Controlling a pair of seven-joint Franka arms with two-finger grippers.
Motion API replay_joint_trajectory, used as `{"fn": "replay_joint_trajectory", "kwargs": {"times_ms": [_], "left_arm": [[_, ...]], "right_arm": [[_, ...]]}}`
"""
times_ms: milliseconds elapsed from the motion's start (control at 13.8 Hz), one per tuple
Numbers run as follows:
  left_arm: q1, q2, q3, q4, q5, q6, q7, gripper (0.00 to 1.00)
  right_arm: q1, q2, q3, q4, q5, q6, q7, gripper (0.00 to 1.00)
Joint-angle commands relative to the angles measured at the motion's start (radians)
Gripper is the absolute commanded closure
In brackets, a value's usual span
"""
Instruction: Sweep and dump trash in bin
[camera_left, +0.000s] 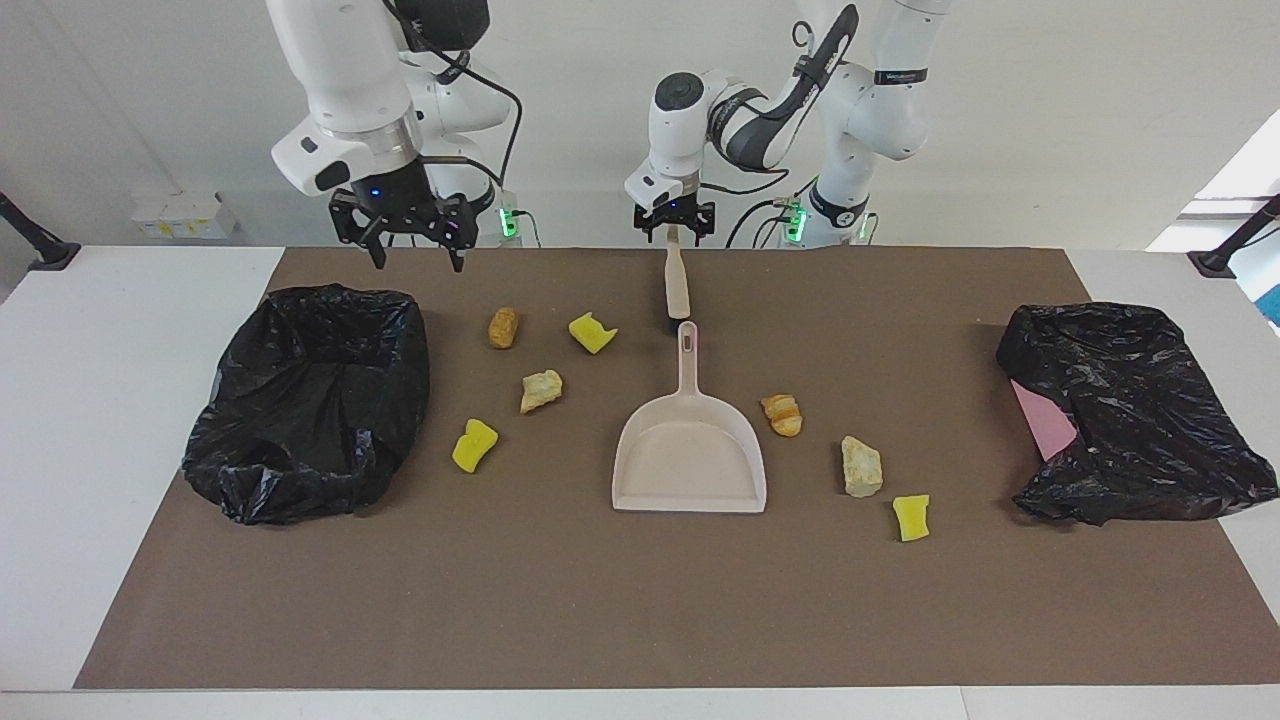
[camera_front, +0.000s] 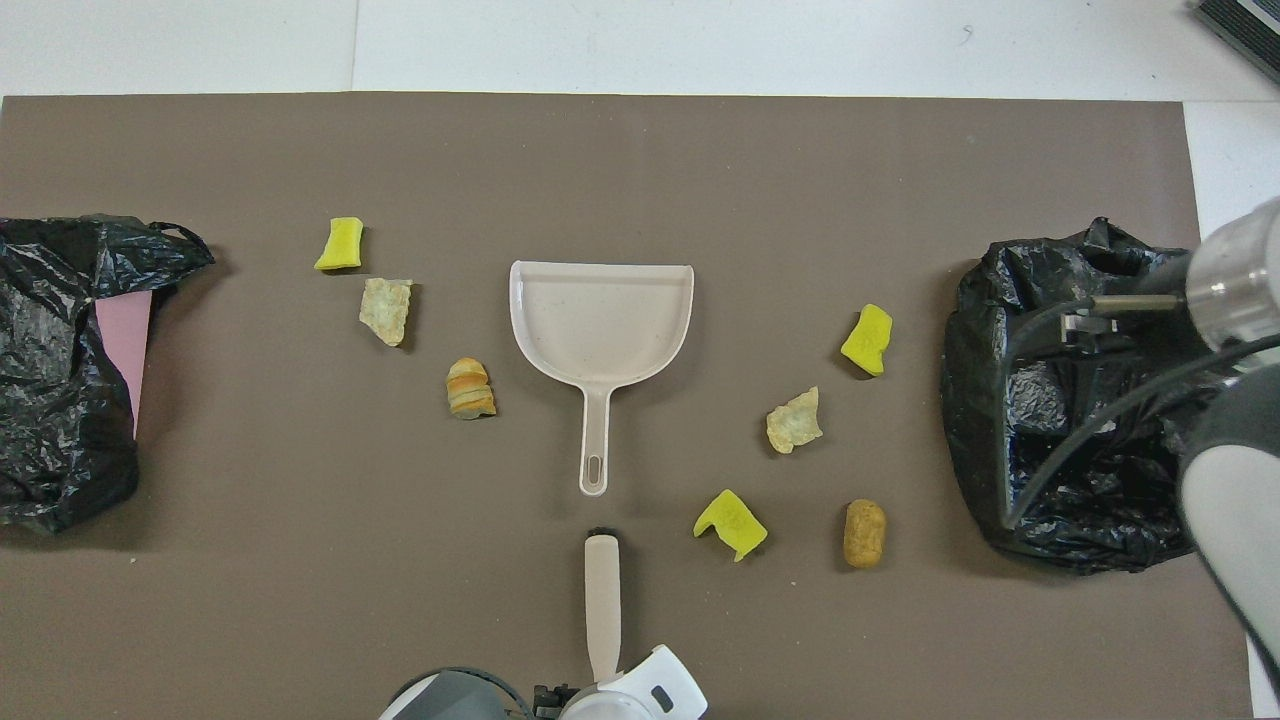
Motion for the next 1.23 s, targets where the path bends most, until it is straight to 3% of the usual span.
{"fn": "replay_joint_trajectory", "kwargs": {"times_ms": [0, 72, 145, 362, 869, 1159], "left_arm": [[-0.020, -0.003, 0.016, -0.022, -0.031, 0.030, -0.006, 0.77], [-0.020, -0.003, 0.016, -0.022, -0.035, 0.028, -0.004, 0.95], [-0.020, -0.003, 0.016, -0.022, -0.038, 0.028, -0.006, 1.00], [0.018, -0.009, 0.022, -0.022, -0.043, 0.016, 0.008, 1.00], [0.412, -0.047, 0.031, 0.022, -0.045, -0.111, 0.255, 1.00], [0.572, -0.050, 0.031, 0.103, -0.043, -0.194, 0.390, 1.00]], "right_arm": [[0.088, 0.047, -0.002, -0.001, 0.009, 0.064, 0.082, 0.00], [0.116, 0.056, -0.002, 0.002, 0.011, 0.077, 0.130, 0.00], [0.143, 0.081, -0.002, 0.004, 0.005, 0.100, 0.171, 0.00], [0.243, 0.144, -0.002, 0.008, 0.000, 0.155, 0.250, 0.00], [0.344, 0.300, -0.002, 0.071, 0.002, 0.245, 0.365, 0.00], [0.400, 0.354, -0.002, 0.067, 0.008, 0.305, 0.386, 0.00]]}}
